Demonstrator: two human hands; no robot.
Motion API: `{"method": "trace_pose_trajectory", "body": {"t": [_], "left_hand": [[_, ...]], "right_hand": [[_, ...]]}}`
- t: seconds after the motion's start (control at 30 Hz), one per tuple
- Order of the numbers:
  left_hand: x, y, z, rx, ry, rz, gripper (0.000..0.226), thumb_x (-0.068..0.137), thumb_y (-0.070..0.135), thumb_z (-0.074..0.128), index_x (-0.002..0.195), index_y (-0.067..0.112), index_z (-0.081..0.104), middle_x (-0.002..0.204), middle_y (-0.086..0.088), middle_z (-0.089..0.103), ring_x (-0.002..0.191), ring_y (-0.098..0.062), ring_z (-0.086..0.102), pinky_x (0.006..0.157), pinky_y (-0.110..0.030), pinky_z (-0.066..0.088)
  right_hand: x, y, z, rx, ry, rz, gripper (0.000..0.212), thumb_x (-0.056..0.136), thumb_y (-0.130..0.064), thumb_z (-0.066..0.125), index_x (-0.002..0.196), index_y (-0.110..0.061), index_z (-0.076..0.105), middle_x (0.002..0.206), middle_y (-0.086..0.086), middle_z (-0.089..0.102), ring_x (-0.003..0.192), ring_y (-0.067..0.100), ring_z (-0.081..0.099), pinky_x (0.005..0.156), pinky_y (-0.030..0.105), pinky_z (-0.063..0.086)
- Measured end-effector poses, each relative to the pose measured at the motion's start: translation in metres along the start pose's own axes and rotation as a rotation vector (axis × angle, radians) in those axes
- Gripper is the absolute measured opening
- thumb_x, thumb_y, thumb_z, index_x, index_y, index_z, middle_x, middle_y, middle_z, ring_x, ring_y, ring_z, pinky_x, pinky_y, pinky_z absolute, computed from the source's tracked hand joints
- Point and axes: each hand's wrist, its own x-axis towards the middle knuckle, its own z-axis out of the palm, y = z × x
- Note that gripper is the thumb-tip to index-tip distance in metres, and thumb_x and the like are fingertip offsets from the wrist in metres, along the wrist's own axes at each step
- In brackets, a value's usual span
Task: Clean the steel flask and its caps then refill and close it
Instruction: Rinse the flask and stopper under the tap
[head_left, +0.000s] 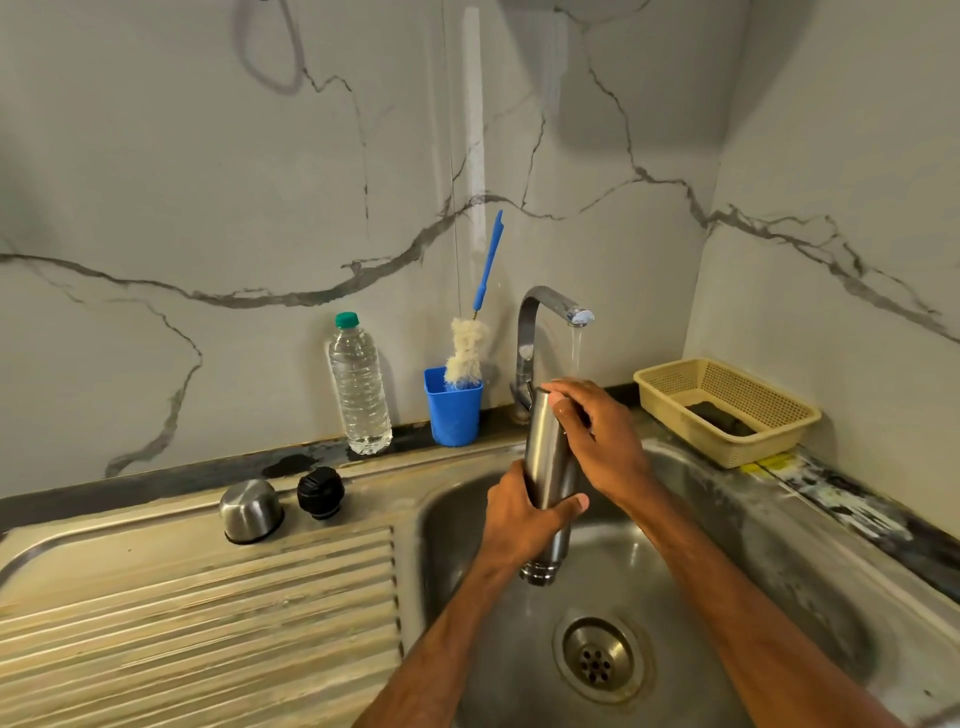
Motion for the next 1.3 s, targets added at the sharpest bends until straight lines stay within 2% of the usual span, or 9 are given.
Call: {"method": "trace_pose_trajectory", "body": {"t": [0.13,0.23,0.33,0.47,0.57,0.8,0.97,1.07,1.3], "left_hand": [[-0.002,-0.006,0.005,0.026,0.071,0.000,0.076,0.072,0.044,0.088,0.132,0.018,0.049,0.115,0.005,0.062,0.096,-0.009,0.063,0.077,-0.021,0.055],[0.000,-0.007,0.007,0.086,0.108,0.002,0.081,0.071,0.048,0.087,0.135,0.020,0.047,0.124,0.001,0.062,0.105,-0.015,0.064,0.088,-0.034,0.059],[-0.001,-0.004,0.010,0.082,0.124,0.016,0.081,0.073,0.049,0.086,0.137,0.021,0.045,0.126,0.001,0.062,0.107,-0.016,0.065,0.088,-0.033,0.059],[0.000,-0.001,0.015,0.037,0.105,0.002,0.077,0.075,0.046,0.085,0.136,0.019,0.046,0.125,0.000,0.063,0.106,-0.018,0.066,0.085,-0.030,0.060],[0.000,0.000,0.016,-0.031,0.068,0.019,0.078,0.077,0.045,0.085,0.138,0.017,0.045,0.125,0.000,0.063,0.105,-0.017,0.066,0.086,-0.032,0.060],[0.003,0.003,0.014,-0.078,0.000,0.073,0.076,0.082,0.036,0.082,0.143,0.017,0.040,0.130,0.002,0.058,0.108,-0.008,0.058,0.072,-0.010,0.047],[0.004,-0.004,0.015,-0.023,-0.017,0.094,0.076,0.085,0.034,0.080,0.145,0.018,0.037,0.135,0.001,0.055,0.111,-0.008,0.054,0.078,-0.009,0.044],[0.005,-0.008,0.018,-0.001,0.002,0.088,0.076,0.085,0.037,0.079,0.145,0.019,0.037,0.135,0.001,0.055,0.113,-0.011,0.056,0.088,-0.021,0.051],[0.004,-0.012,0.021,0.086,0.003,0.032,0.075,0.086,0.040,0.078,0.143,0.016,0.036,0.136,-0.005,0.056,0.118,-0.021,0.060,0.096,-0.036,0.055]], "right_hand": [[-0.003,-0.003,-0.013,-0.138,-0.084,-0.062,0.033,0.102,-0.018,0.054,0.134,-0.016,0.063,0.134,0.001,0.064,0.123,0.010,0.058,0.102,0.004,0.031],[-0.004,-0.005,-0.023,-0.160,-0.017,-0.036,0.030,0.094,-0.021,0.069,0.123,-0.019,0.070,0.120,-0.003,0.072,0.106,0.007,0.067,0.099,0.018,0.049],[-0.005,-0.005,-0.028,-0.096,0.128,0.005,0.025,0.086,-0.028,0.077,0.109,-0.020,0.077,0.102,-0.005,0.077,0.086,-0.001,0.069,0.083,0.013,0.054],[-0.007,-0.003,-0.024,-0.178,0.001,0.121,0.050,0.088,-0.046,0.070,0.132,-0.023,0.064,0.122,-0.002,0.069,0.107,0.009,0.064,0.095,0.026,0.051],[-0.009,-0.003,-0.020,-0.066,-0.099,0.222,0.063,0.086,-0.048,0.072,0.141,-0.028,0.049,0.132,0.001,0.061,0.109,0.010,0.057,0.085,0.022,0.046],[-0.003,0.006,-0.017,0.232,0.011,0.268,0.062,0.080,-0.033,0.082,0.135,-0.031,0.055,0.128,-0.002,0.060,0.114,0.015,0.060,0.093,0.033,0.056],[0.000,0.015,-0.016,0.304,0.012,0.256,0.056,0.084,-0.033,0.078,0.135,-0.032,0.056,0.125,-0.007,0.057,0.114,0.014,0.060,0.091,0.030,0.057],[0.001,0.018,-0.014,0.331,0.002,0.269,0.047,0.091,-0.038,0.069,0.136,-0.029,0.057,0.125,-0.006,0.060,0.114,0.014,0.060,0.093,0.037,0.057],[0.008,0.010,-0.015,0.015,-0.026,0.067,0.030,0.102,-0.021,0.054,0.129,-0.018,0.067,0.128,-0.003,0.067,0.113,0.000,0.056,0.092,0.003,0.039]]}}
